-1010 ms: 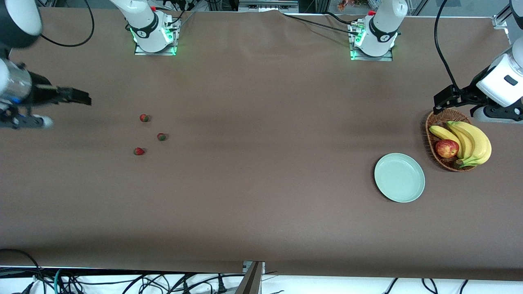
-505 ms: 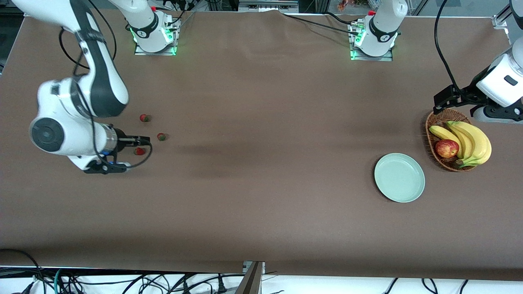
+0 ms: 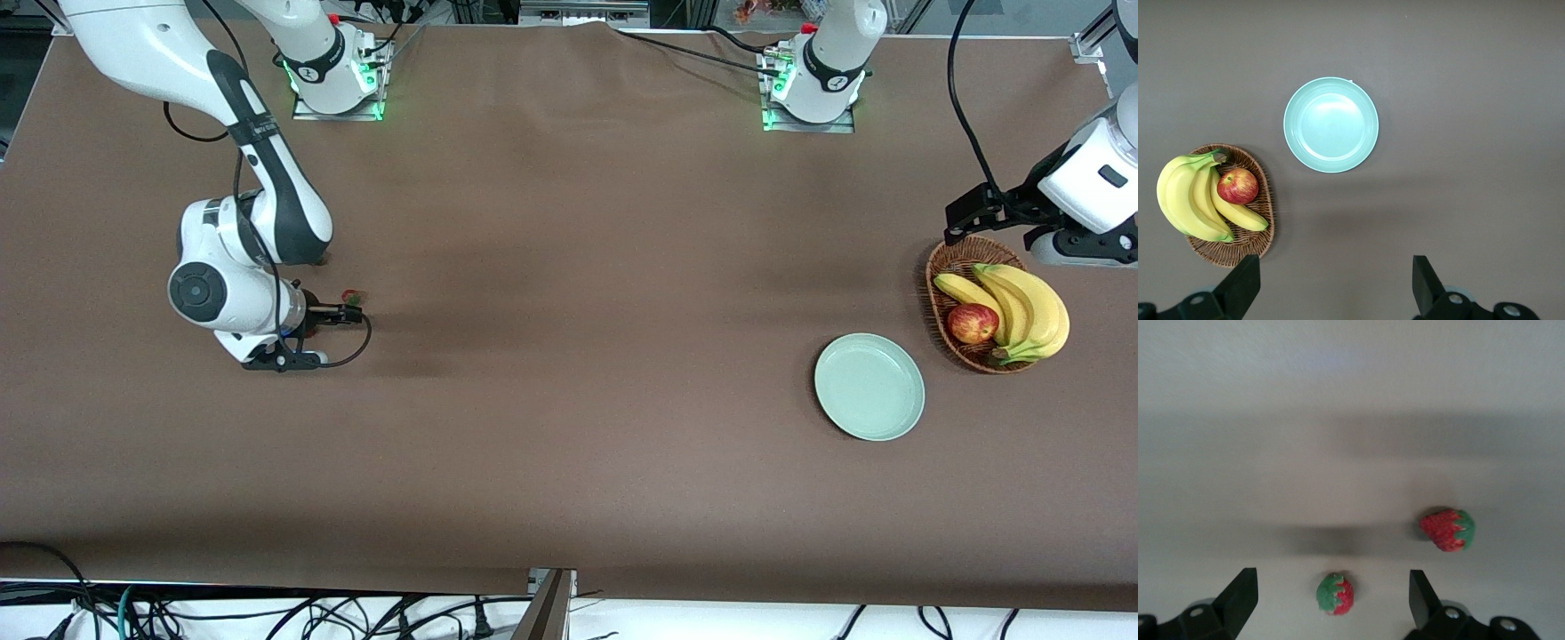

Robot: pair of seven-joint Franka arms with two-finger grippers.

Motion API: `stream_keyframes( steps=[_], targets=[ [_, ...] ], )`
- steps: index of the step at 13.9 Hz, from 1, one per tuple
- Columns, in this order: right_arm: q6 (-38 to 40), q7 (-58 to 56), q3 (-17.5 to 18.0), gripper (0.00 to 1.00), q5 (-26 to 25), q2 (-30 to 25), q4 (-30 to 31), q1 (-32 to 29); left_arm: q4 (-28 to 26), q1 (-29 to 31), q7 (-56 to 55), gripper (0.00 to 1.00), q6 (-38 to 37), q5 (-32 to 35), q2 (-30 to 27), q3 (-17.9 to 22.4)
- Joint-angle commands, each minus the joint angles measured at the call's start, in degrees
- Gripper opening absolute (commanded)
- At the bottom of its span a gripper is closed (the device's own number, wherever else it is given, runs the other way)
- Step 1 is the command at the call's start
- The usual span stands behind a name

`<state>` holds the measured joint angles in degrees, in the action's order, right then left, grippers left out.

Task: Collect all strawberries into plate
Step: 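Grasp one strawberry with the right gripper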

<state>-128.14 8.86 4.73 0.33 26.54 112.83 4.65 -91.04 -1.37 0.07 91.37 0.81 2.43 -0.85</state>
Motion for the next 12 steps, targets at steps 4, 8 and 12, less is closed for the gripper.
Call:
stream_keyframes(
  steps=[4,8,12],
  targets=[
    [-5.5,1.2,0.8,1.00,0.6,-3.1,9.2,0.1,1.9,0.4,-0.2,1.00,-1.5,-0.7,0.7,-0.1],
    [-5.4,1.2,1.2,0.92,0.5,-3.0,10.1,0.1,1.9,0.5,-0.2,1.00,-1.5,-0.7,0.7,-0.1],
    [-5.1,1.2,1.2,0.53,0.5,-2.5,10.1,0.1,1.9,0.6,-0.1,1.00,-1.5,-0.7,0.7,-0.1]
  ],
)
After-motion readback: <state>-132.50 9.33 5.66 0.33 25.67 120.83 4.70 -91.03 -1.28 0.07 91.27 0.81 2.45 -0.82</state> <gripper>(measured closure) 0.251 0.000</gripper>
